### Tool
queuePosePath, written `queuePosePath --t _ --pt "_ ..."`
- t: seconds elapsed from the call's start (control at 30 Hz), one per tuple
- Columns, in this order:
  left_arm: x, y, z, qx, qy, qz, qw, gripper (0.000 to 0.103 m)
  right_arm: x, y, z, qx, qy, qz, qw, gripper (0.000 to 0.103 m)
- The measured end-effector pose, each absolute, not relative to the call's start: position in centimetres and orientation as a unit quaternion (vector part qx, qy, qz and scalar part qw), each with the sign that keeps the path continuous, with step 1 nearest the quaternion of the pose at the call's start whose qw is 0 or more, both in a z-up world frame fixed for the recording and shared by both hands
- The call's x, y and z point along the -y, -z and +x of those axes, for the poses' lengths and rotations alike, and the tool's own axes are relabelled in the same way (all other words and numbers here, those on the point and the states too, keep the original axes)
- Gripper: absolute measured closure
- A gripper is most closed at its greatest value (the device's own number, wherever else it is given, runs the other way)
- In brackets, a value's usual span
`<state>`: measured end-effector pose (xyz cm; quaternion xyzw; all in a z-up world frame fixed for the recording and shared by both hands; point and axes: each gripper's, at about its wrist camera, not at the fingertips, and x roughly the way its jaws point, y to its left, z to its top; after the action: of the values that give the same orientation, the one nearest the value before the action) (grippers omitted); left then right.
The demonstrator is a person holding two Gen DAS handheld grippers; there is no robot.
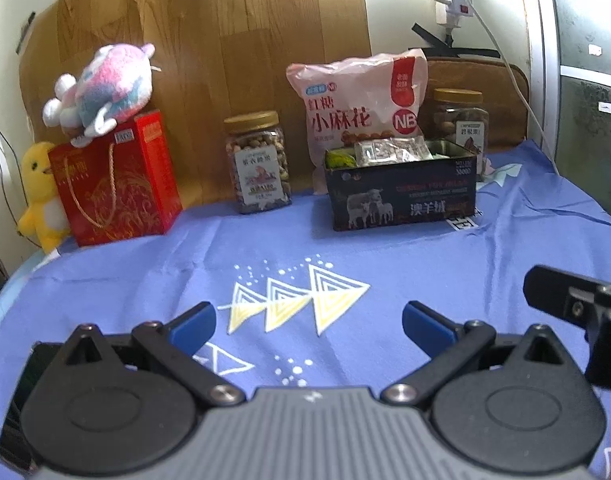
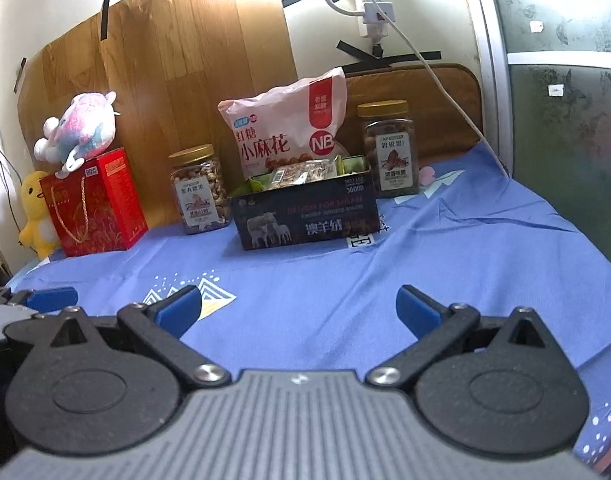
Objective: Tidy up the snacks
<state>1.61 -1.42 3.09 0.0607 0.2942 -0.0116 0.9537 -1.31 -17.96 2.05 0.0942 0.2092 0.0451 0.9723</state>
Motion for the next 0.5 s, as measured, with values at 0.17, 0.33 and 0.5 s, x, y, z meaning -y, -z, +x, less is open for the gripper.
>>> queuePosePath --t 0.17,0.33,0.5 --pt "1.8 -2.8 1.7 -0.305 0.007 0.063 0.950 0.000 18.2 -1.9 -1.2 -0.208 -0.037 0.103 0.972 0.000" --pt "2.7 -2.5 1.9 -0.315 -0.008 0.089 0.945 0.000 18.3 -1.8 -1.2 -0.207 -0.029 0.104 0.972 0.000" --pt "3.1 -2.1 2.1 -0.322 -0.007 0.100 0.942 0.000 18.4 -1.7 -1.1 -0.209 -0.028 0.105 0.972 0.000"
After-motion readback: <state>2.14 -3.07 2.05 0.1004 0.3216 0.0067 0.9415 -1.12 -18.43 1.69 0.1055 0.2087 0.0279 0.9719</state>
